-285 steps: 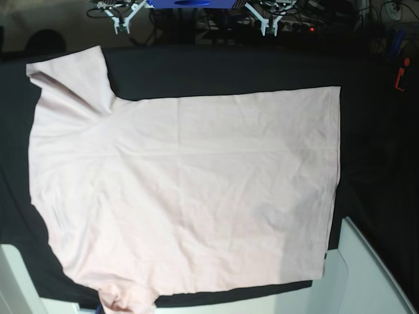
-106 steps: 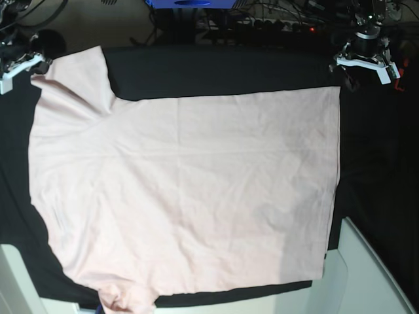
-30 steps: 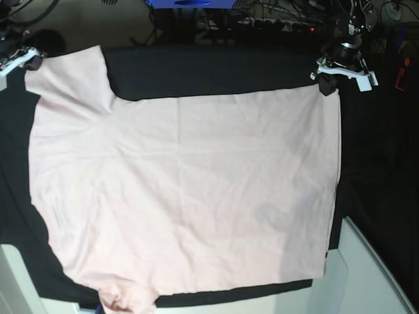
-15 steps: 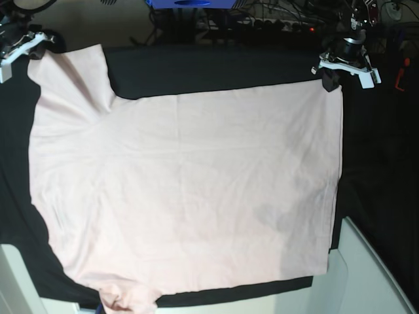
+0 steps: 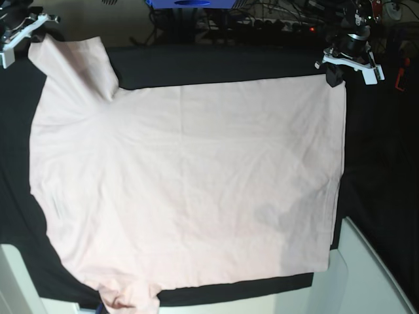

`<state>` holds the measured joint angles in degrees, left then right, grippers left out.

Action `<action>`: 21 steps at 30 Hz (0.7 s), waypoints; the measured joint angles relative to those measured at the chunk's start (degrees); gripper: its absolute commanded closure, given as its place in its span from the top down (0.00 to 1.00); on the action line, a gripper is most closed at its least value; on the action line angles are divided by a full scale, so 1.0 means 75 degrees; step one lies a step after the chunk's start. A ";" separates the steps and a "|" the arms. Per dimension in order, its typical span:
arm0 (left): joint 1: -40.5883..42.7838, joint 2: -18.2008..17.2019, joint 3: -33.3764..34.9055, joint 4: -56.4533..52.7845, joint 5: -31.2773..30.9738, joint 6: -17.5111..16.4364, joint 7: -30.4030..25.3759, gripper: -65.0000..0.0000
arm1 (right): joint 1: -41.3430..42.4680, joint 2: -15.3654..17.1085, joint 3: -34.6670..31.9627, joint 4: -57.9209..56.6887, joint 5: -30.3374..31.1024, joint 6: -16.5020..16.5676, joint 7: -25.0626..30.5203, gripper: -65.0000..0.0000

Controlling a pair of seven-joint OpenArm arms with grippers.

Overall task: Fold the T-shirt properly
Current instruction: 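Lift the gripped shoulder edge with both grippers and pull it taut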

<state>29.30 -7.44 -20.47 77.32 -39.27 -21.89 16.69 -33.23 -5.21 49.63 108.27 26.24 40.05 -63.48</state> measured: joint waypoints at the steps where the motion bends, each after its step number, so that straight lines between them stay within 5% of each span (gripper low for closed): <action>1: 0.0058 0.0000 0.0000 0.0015 -0.0003 -0.0009 -0.0017 0.00 | -0.0070 -0.0009 0.0000 0.0076 0.0000 -0.0003 -0.0003 0.00; 8: 0.0600 -0.0006 0.0000 0.0726 0.0003 -0.0003 0.0003 0.00 | -0.0627 0.0035 0.0000 0.0242 0.0921 -0.0023 0.0023 0.00; 21: 0.1320 0.0029 -0.0822 0.1789 -0.0029 0.0032 0.0009 0.00 | -0.0746 0.0201 -0.0131 0.0294 0.0991 -0.0029 -0.0073 0.00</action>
<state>39.20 -7.22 -26.63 90.74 -39.48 -21.65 16.75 -38.83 -3.70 48.64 110.48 33.67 39.83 -64.03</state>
